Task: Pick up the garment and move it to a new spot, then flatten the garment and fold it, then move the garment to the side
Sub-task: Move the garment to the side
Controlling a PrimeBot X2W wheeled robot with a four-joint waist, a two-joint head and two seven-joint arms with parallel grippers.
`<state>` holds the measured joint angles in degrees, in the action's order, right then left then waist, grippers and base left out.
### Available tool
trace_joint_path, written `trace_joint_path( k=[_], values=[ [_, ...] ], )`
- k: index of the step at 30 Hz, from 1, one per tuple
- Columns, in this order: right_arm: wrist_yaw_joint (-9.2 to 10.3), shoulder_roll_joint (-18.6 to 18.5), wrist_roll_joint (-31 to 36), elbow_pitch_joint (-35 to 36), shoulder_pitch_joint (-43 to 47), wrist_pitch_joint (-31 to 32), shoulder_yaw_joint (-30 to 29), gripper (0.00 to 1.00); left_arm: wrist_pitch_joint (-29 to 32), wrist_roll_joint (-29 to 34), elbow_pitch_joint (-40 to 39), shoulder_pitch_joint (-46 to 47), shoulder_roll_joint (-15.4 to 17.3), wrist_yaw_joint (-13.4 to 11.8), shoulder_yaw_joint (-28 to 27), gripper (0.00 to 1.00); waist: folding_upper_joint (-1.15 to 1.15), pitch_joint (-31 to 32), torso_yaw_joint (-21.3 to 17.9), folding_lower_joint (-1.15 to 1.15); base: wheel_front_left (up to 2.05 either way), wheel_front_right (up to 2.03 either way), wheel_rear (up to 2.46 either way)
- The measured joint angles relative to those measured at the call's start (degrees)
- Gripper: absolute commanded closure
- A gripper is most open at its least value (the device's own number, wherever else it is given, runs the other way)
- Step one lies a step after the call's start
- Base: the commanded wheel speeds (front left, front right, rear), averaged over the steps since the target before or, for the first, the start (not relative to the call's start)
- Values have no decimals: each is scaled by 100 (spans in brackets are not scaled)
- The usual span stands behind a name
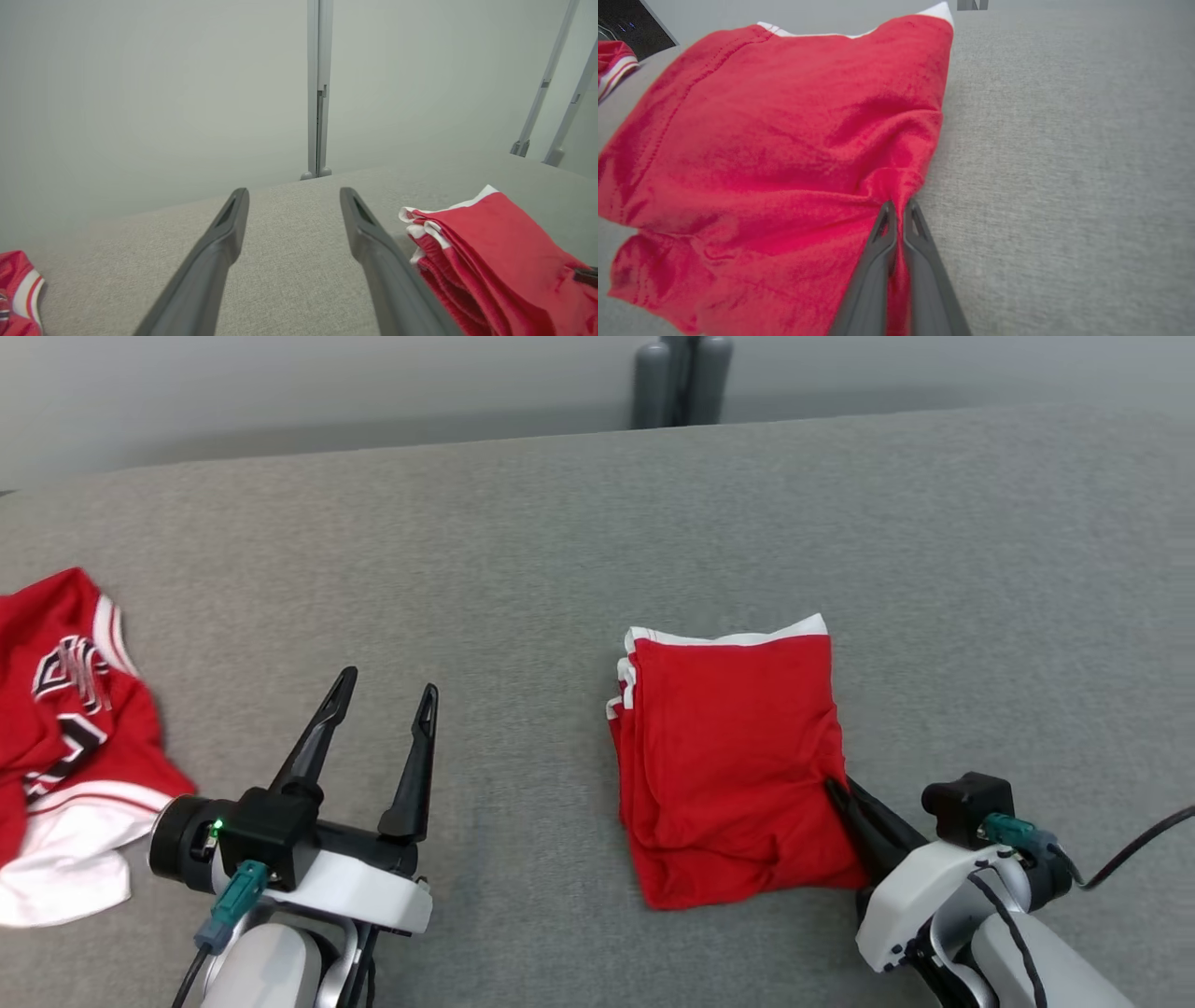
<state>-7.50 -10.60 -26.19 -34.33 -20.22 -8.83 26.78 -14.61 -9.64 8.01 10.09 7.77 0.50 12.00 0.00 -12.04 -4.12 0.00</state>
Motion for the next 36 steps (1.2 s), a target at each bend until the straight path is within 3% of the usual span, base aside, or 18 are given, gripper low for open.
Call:
trace_joint_path(
  k=[9, 17, 24, 32, 33, 34, 36],
  values=[
    [0, -730, -331, -364, -800, -207, 256, 100, 258, 115, -422, 164, 182, 46, 124, 0, 0, -224, -955, 0, 0, 0, 0],
    [0, -1299, -715, -890, -1984, -490, 102, 100, 637, 299, -912, 573, 381, 146, 269, 0, 0, -855, -1260, 0, 0, 0, 0],
    [0, -1964, -1066, -1634, -2683, -609, -745, 100, 983, 479, -1468, 967, 569, 246, 425, 0, 0, -1651, -1339, 0, 0, 0, 0],
    [0, -2098, -568, -1827, -2972, -615, -1626, 100, 1218, 581, -1884, 1161, 749, 291, 477, 0, 0, -2182, -1355, 0, 0, 0, 0],
    [0, -2063, -485, -1822, -2988, -615, -1733, 74, 1243, 592, -1914, 1177, 760, 291, 475, 0, 0, -2225, -1353, 0, 0, 0, 0],
    [0, -2020, -397, -1825, -3004, -615, -1820, 55, 1258, 601, -1934, 1177, 772, 291, 475, 0, 0, -2261, -1353, 0, 0, 0, 0],
    [0, -1907, -225, -1859, -3006, -616, -1973, 0, 1265, 602, -1950, 1177, 799, 290, 467, 0, 0, -2298, -1370, 0, 0, 0, 0]
  ],
)
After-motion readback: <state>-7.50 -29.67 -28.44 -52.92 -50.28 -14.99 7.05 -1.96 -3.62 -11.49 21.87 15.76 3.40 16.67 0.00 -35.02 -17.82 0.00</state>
